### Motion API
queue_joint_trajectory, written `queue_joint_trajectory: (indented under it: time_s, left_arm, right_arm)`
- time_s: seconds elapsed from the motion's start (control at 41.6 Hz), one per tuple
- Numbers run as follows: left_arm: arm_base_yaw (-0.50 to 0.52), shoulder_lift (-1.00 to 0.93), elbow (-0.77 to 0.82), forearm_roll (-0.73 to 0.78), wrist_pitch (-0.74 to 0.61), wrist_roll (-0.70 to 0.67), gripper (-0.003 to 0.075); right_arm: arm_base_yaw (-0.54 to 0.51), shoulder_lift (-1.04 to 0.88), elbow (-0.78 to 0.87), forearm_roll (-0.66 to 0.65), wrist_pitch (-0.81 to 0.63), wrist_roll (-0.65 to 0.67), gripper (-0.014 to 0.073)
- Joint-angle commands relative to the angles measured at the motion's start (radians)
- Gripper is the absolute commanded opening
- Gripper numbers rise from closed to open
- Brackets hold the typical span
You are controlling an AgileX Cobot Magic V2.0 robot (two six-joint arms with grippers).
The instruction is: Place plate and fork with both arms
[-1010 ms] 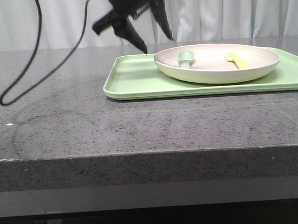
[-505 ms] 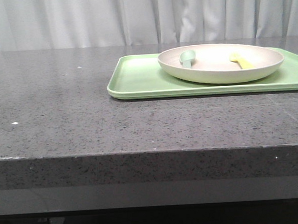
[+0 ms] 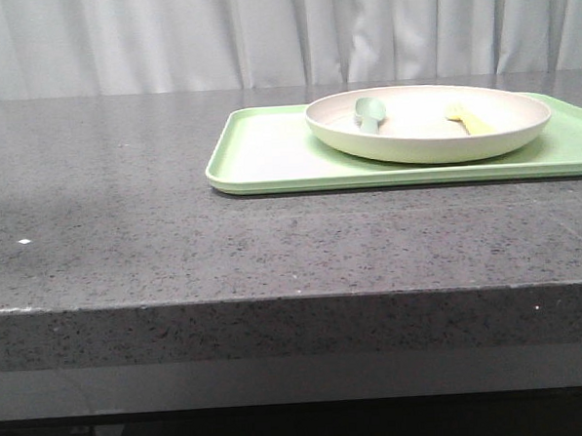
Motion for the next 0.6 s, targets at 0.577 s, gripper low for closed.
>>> queue_joint_trajectory:
  time_s: [0.577]
  left_arm:
    - [0.026,-0.434,0.400,-0.056,-0.167,0.053,0.0402]
  right_arm:
    - [0.120,0.652,-0.566,0.304,0.397,-0.190,0.0560]
